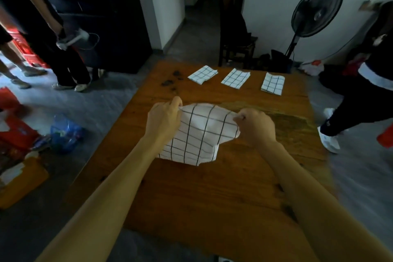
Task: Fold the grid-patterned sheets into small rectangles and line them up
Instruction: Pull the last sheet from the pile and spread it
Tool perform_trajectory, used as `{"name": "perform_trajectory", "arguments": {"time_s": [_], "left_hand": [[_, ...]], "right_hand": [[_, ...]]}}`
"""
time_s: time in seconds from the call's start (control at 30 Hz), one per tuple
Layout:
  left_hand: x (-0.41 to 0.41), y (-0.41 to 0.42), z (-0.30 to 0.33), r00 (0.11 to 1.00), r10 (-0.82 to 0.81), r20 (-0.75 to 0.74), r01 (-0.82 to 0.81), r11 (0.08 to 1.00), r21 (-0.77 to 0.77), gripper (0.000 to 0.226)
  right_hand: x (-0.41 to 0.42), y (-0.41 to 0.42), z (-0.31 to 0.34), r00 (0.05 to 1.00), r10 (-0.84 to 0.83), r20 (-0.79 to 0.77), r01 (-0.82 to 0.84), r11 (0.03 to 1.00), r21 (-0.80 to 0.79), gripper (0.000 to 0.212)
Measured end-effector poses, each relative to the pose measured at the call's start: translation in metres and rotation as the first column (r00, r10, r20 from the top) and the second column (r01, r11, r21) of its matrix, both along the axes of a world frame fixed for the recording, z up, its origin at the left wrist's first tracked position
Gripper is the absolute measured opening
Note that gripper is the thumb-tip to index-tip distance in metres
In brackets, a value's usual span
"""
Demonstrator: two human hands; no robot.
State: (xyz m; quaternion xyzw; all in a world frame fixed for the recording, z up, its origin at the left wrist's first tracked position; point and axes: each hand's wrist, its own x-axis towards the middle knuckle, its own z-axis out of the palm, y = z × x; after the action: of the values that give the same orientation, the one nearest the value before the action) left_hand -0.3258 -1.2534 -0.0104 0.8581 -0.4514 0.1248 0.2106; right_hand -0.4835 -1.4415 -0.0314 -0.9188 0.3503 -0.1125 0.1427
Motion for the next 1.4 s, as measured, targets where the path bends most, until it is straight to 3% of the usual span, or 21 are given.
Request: {"name": "perform_trajectory", "arguments": {"time_s": [0.13, 0.3, 0.5, 0.63, 0.73, 0.9, 1.07, 1.3, 1.4], "left_hand": [[0.028, -0.056, 0.032, 0.999, 0.021, 0.032, -0.019, 0.998, -0.066, 0.005], [0.039, -0.098, 0.07, 0.991, 0.053, 0.124, -0.025, 0.975, -0.22, 0.008], [0.023, -0.085, 0.084, 0.977, 0.023, 0.21, 0.043, 0.951, -0.306, 0.007], [0.008, -0.054, 0.067, 0.979, -0.075, 0.192, 0.12, 0.963, -0.239, 0.009], [-0.004, -0.026, 0.038, 0.985, -0.149, 0.086, 0.16, 0.977, -0.141, 0.018], [-0.026, 0.02, -0.022, 0.983, -0.169, -0.078, 0.172, 0.984, 0.037, 0.026], [-0.057, 0.071, -0.071, 0.976, -0.17, -0.137, 0.194, 0.962, 0.189, 0.026], [-0.095, 0.121, -0.119, 0.965, -0.133, -0.228, 0.218, 0.886, 0.409, 0.019], [-0.098, 0.127, -0.123, 0.954, -0.125, -0.272, 0.242, 0.857, 0.454, 0.02]], "right_hand": [[0.014, -0.055, 0.033, 0.972, -0.016, 0.234, 0.055, 0.985, -0.163, 0.03], [0.015, -0.094, 0.072, 0.831, 0.09, 0.549, 0.146, 0.917, -0.371, 0.032], [-0.008, -0.092, 0.083, 0.778, 0.19, 0.598, 0.179, 0.847, -0.501, 0.028], [-0.037, -0.067, 0.06, 0.82, 0.211, 0.532, 0.124, 0.842, -0.525, 0.028], [-0.063, -0.04, 0.029, 0.866, 0.205, 0.456, 0.051, 0.872, -0.487, 0.028], [-0.101, 0.008, -0.03, 0.945, 0.174, 0.278, -0.064, 0.929, -0.364, 0.04], [-0.132, 0.057, -0.078, 0.987, 0.123, 0.106, -0.095, 0.966, -0.242, 0.044], [-0.17, 0.11, -0.116, 0.987, 0.084, -0.135, -0.076, 0.995, 0.066, 0.039], [-0.184, 0.121, -0.118, 0.972, 0.061, -0.225, -0.05, 0.997, 0.056, 0.037]]}}
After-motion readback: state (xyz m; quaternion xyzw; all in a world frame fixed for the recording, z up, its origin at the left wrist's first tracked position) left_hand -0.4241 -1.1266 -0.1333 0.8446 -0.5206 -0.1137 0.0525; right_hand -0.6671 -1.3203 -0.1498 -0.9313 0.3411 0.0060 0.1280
